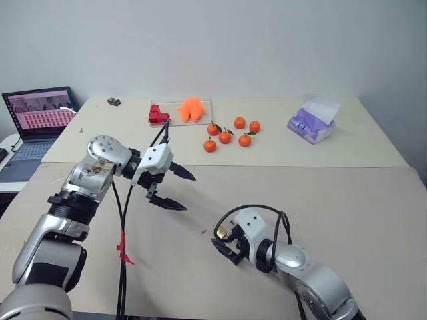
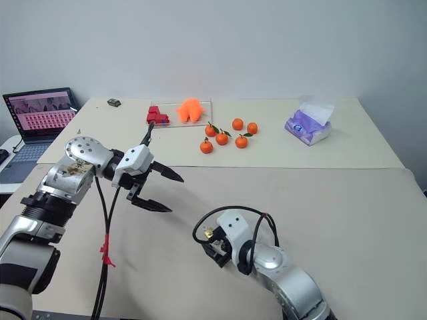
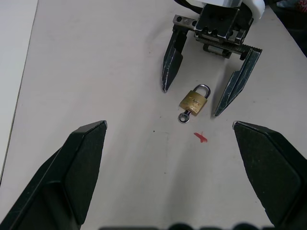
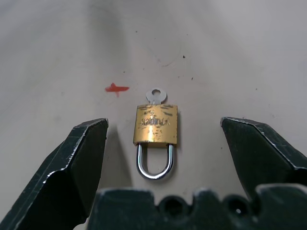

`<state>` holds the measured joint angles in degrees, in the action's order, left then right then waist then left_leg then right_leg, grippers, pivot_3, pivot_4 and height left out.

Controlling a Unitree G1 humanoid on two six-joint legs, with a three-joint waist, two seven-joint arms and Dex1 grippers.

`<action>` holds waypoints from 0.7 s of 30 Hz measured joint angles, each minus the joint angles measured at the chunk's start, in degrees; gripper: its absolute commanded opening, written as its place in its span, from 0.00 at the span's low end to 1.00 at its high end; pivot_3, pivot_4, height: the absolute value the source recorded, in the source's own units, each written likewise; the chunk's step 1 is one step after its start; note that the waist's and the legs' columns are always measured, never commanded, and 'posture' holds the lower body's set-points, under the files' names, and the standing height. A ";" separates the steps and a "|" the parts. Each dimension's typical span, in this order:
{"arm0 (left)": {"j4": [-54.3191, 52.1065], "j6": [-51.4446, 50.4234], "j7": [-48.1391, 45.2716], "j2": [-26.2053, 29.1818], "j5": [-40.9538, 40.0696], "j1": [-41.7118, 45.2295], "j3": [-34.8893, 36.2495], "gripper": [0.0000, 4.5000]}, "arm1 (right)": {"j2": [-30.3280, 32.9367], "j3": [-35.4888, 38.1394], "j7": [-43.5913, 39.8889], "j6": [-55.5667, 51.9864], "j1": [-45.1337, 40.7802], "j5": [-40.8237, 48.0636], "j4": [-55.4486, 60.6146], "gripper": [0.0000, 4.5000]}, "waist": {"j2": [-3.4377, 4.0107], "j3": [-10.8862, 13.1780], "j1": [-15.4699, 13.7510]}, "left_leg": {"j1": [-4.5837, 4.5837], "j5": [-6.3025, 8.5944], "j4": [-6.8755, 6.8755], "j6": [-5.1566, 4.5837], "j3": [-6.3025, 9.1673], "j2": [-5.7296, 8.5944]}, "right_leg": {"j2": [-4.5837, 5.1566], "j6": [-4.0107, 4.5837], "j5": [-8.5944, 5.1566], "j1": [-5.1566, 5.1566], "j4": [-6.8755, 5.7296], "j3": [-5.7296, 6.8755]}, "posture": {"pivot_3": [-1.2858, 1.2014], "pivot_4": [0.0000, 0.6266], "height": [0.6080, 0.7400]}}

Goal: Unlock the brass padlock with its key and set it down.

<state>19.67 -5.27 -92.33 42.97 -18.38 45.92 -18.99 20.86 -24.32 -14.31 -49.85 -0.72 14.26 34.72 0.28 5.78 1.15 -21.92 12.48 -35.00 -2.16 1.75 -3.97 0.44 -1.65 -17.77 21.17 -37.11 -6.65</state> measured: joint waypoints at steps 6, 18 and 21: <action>-0.05 -0.46 0.00 0.34 -1.06 0.62 -0.06 1.00 | -0.04 -0.09 -1.36 3.63 0.76 -1.67 -1.94 0.87 | -0.05 -0.04 0.15 | 0.01 0.00 0.02 -0.01 0.01 0.00 | -0.02 0.00 0.00 -0.03 -0.07 0.00 | 0.52 0.24 0.40; 0.54 0.07 0.00 0.13 -1.19 1.31 -0.37 1.00 | 3.20 0.04 -3.94 4.59 1.54 -3.92 -0.85 0.20 | -0.08 -0.25 -0.12 | 0.02 0.12 0.00 -0.21 0.02 0.00 | -0.02 0.11 -0.08 -0.02 -0.02 0.02 | 0.52 0.24 0.40; 0.55 -0.38 0.00 -0.34 -1.19 1.31 -0.26 1.00 | 3.84 -0.21 -4.76 4.64 0.81 -4.47 -0.90 0.20 | -0.08 -0.25 -0.12 | 0.03 0.13 -0.03 -0.24 0.02 0.00 | -0.02 0.11 -0.08 -0.02 -0.03 0.02 | 0.52 0.24 0.40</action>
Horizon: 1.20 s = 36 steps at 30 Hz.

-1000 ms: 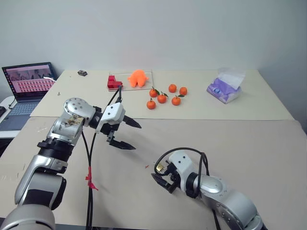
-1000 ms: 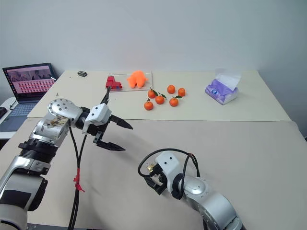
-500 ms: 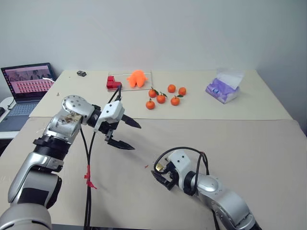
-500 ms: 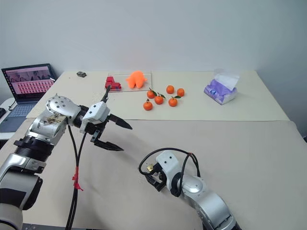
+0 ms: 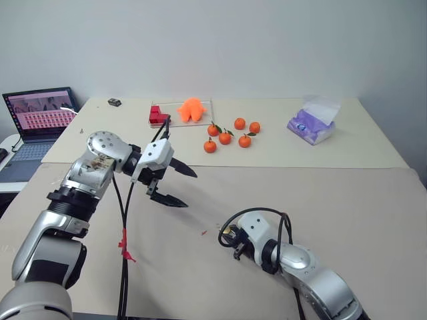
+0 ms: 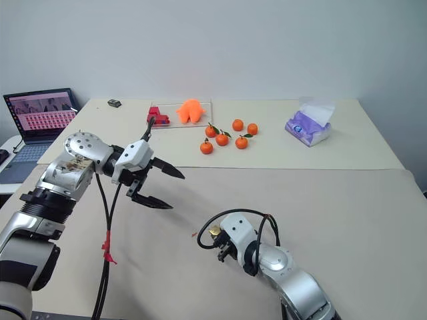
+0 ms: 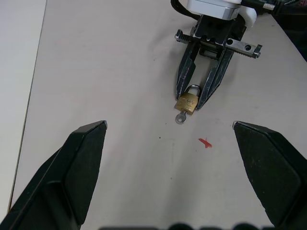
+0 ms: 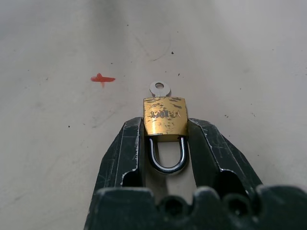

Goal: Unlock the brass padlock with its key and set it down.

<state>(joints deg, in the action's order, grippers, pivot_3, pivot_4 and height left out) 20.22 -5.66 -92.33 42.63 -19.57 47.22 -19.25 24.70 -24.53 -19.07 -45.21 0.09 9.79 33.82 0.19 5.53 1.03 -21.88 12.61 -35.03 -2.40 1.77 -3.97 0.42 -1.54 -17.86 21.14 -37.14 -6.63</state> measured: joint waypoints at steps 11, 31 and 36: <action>-5.72 -21.55 6.33 -4.39 -4.80 -6.96 4.61 1.00 | 13.45 1.00 -10.57 10.19 -10.57 -6.54 -0.88 0.20 | 0.02 0.01 0.09 | 0.12 0.14 -0.12 -0.23 0.02 0.00 | -0.01 0.01 -0.01 0.02 -0.03 0.03 | 0.52 0.24 0.40; -13.27 -61.67 25.49 -12.84 -18.89 -6.67 12.99 0.88 | 23.24 7.93 -27.44 32.29 -18.92 -10.98 -3.30 0.20 | 0.04 0.02 -0.23 | 0.21 0.19 -0.20 -0.31 0.03 0.02 | 0.01 0.41 0.19 -0.09 -0.03 0.03 | 0.52 0.24 0.40; -13.17 -63.38 28.04 -14.70 -20.75 -4.54 13.95 0.58 | 23.23 9.34 -29.14 32.28 -18.42 -10.75 -2.56 0.20 | 0.04 0.02 -0.33 | 0.21 0.14 -0.20 -0.23 0.03 0.04 | 0.02 0.41 0.19 -0.10 -0.02 0.03 | 0.52 0.24 0.40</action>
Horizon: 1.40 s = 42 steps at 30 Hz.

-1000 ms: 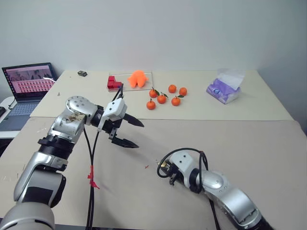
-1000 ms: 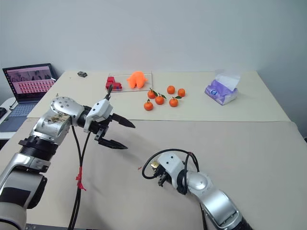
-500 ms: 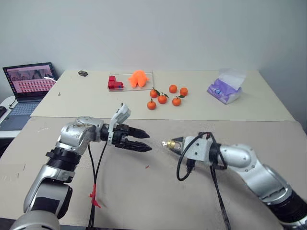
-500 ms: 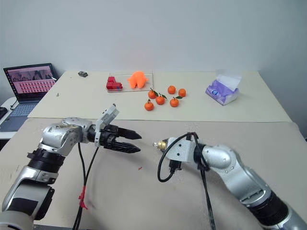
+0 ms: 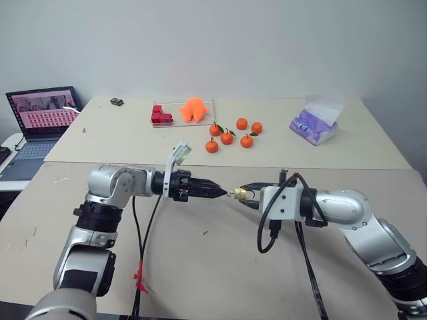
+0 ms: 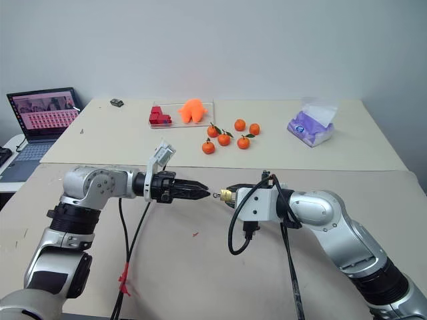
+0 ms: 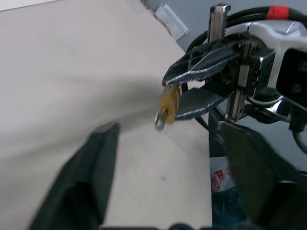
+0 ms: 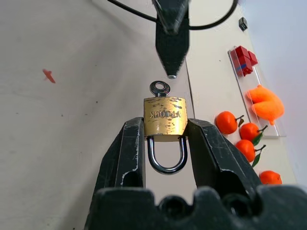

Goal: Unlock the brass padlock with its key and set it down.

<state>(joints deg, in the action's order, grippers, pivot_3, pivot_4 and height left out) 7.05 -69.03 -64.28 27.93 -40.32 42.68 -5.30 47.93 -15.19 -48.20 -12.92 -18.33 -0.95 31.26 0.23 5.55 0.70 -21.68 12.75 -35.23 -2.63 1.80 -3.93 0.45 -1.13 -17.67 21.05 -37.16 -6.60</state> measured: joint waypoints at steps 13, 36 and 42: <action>0.48 0.04 0.52 -0.22 -0.29 0.23 -0.24 0.58 | -0.92 0.90 -0.28 -2.83 -1.08 -0.07 2.08 0.20 | 0.00 0.00 0.14 | 0.08 -0.03 0.07 0.05 -0.01 0.00 | 0.00 0.00 0.00 -0.03 0.01 -0.03 | 0.52 0.24 0.40; 0.64 2.87 -1.50 -0.20 -0.14 0.26 -2.39 0.23 | -1.91 1.23 -0.48 -5.15 -2.30 -0.53 4.36 0.20 | 0.00 0.00 0.13 | 0.09 -0.03 0.11 0.05 -0.01 0.00 | 0.00 -0.01 -0.01 -0.03 0.02 -0.02 | 0.52 0.24 0.40; 0.59 3.34 -2.71 -0.15 -0.25 0.33 -2.52 0.01 | -1.95 1.20 -0.58 -6.16 -2.37 -0.78 4.44 0.20 | 0.00 0.00 0.13 | 0.09 -0.03 0.11 0.05 -0.01 0.00 | 0.00 -0.01 -0.01 -0.03 0.02 -0.03 | 0.52 0.24 0.40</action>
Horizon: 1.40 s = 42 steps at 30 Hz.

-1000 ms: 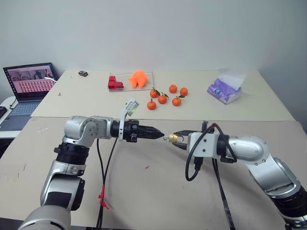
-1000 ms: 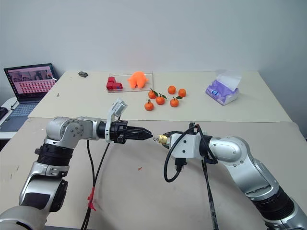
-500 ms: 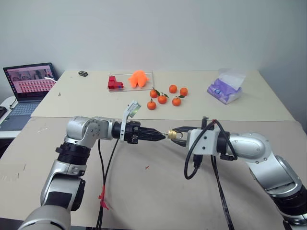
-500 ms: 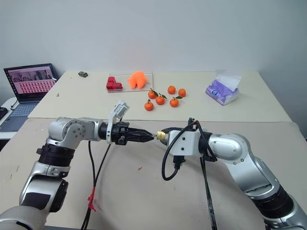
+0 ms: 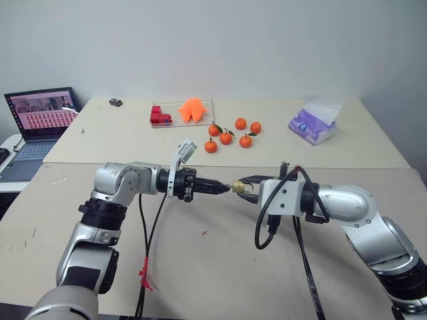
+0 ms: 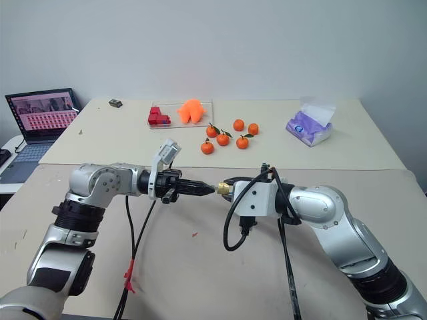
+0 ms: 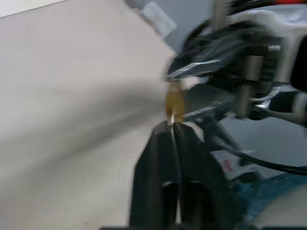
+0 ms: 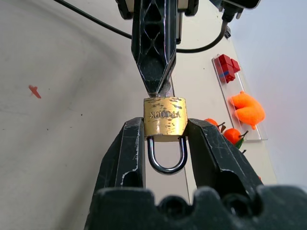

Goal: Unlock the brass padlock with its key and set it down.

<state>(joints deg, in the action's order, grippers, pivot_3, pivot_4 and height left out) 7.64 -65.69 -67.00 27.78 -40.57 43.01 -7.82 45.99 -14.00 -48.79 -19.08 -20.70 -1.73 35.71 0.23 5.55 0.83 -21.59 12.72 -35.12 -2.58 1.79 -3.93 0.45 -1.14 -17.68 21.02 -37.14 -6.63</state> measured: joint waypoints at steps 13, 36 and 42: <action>-1.40 20.07 -1.22 -1.35 8.22 -1.21 -3.28 0.01 | 0.06 1.44 0.07 -4.21 0.01 -0.27 0.86 0.20 | 0.00 0.00 -0.18 | -0.02 -0.04 0.01 0.06 -0.01 0.00 | 0.00 0.08 0.05 0.00 0.03 -0.01 | 0.52 0.24 0.40; 0.89 -5.65 7.95 -7.49 -7.63 0.27 11.56 0.88 | -1.11 0.99 -1.89 -6.10 -0.87 0.83 2.96 0.20 | 0.00 0.02 -0.15 | -0.05 -0.01 -0.03 0.02 0.00 0.00 | 0.01 -0.32 -0.18 0.01 0.00 -0.01 | 0.52 0.24 0.40; -0.35 -10.58 9.11 -7.12 -13.49 1.74 14.98 0.88 | -1.12 0.99 -1.93 -6.02 -1.17 0.79 2.96 0.20 | 0.01 0.01 0.12 | 0.13 -0.05 0.12 0.08 -0.01 0.00 | 0.01 -0.12 -0.07 -0.03 0.00 -0.02 | 0.52 0.24 0.40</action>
<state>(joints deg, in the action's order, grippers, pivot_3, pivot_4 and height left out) 7.29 -76.27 -57.89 20.65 -54.05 44.75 7.16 44.87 -13.01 -50.71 -25.10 -21.88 -0.94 38.67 0.25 5.57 0.95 -21.46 12.67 -35.00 -2.50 1.77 -3.93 0.46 -1.27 -17.74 20.99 -37.14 -6.64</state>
